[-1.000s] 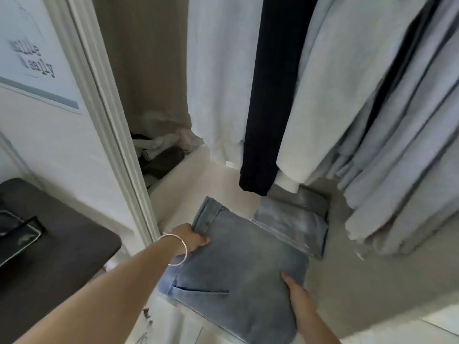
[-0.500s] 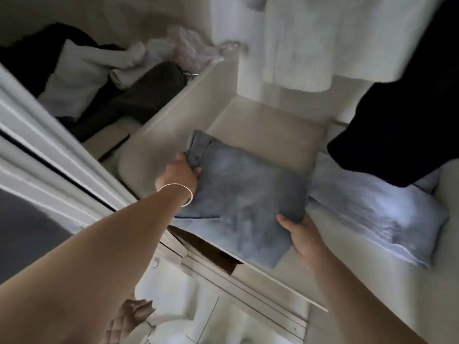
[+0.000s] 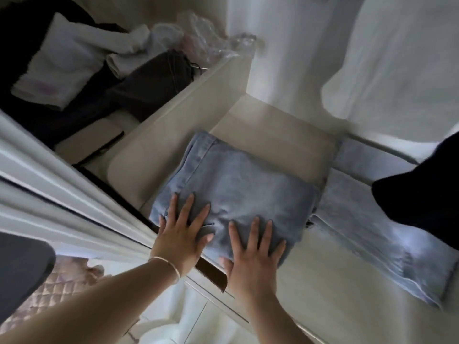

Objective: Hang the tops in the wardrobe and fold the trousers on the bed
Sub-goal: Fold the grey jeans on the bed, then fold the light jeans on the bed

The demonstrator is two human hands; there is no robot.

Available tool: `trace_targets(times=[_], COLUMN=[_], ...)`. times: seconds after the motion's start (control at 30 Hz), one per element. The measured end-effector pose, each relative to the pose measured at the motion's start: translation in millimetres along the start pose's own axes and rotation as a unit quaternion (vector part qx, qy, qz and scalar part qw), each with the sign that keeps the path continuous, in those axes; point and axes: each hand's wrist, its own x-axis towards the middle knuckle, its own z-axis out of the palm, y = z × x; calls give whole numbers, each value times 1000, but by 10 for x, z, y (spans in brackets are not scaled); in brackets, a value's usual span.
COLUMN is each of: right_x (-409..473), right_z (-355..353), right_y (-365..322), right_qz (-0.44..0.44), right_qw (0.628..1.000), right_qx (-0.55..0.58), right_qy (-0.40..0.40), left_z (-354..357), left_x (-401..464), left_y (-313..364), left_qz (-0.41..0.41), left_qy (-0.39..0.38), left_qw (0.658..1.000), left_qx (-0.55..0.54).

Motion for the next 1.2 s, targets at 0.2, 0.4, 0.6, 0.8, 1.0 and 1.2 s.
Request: trace_targets(times=[0.2,0.4,0.6,0.8,1.0,1.2], right_x=[1071,1986,2148,1956,766,-603], right_z=[-57,-195,-198,-597,-1442,-2604], right_y=[359,1115,1301,915,250,-123], right_qz=[40,55,50,59,5,-10], right_qw=[998,996,992,996,997,980], right_qx=[-40,-66,-116,-73,24,179], right_qy=[22,-8,-19,3,78,86], left_z=[-242,-317,-272,-698,-1599,-2637], left_x=[1216,2044,2262,1910,668,-996], left_y=[23,333,501,547,1006,1048], left_qz=[74,111,89,59,108,108], left_qy=[15,-3,-24,-75,-48,-19], left_qw=[996,993,994,989,977,976], left_qx=[-55,44,60,109,176,189])
